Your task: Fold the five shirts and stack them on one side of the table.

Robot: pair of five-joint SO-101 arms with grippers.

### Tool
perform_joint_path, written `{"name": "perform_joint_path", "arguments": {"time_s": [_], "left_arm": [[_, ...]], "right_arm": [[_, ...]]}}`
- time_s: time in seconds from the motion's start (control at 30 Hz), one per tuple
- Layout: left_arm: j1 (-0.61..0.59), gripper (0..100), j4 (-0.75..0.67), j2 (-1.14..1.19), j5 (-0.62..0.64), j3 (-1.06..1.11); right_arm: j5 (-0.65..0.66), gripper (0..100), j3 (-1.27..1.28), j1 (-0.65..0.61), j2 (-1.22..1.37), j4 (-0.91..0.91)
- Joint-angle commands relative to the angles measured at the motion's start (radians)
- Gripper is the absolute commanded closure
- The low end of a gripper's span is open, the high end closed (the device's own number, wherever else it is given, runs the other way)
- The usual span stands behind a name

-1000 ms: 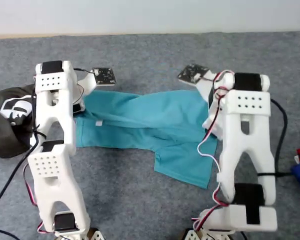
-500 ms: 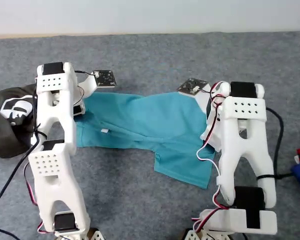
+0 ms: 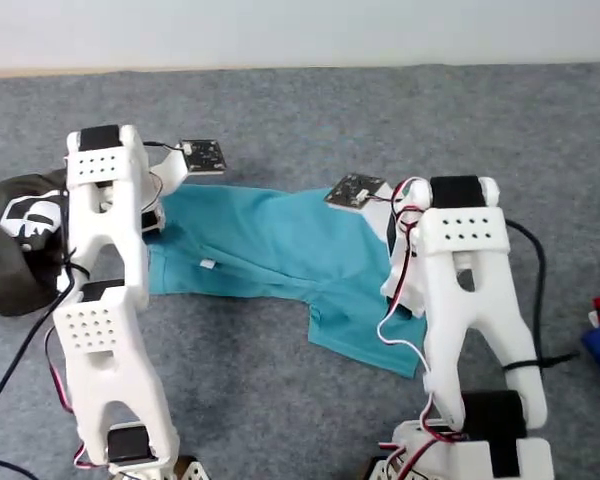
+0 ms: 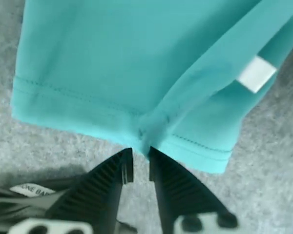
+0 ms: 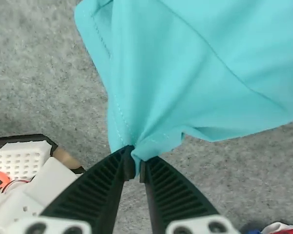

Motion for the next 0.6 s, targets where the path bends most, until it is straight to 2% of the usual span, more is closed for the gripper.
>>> {"name": "perform_joint_path", "arguments": {"time_s": [0.0, 0.13, 0.2, 0.57], "left_arm": [[-0.021, 93, 0.014, -0.020, -0.011, -0.044], [-0.032, 93, 0.015, -0.012, -0.008, -0.059], [-0.037, 93, 0.014, -0.017, -0.008, -0.061], [-0.066, 93, 0.020, -0.021, -0.005, -0.134]], "right_arm": [[-0.008, 97.7, -0.005, -0.012, -0.079, 0.042], [-0.018, 83.9, -0.003, -0.002, -0.128, 0.044], [-0.069, 78.6, -0.003, 0.007, -0.150, 0.044], [-0.089, 77.9, -0.005, 0.041, -0.160, 0.010]]}}
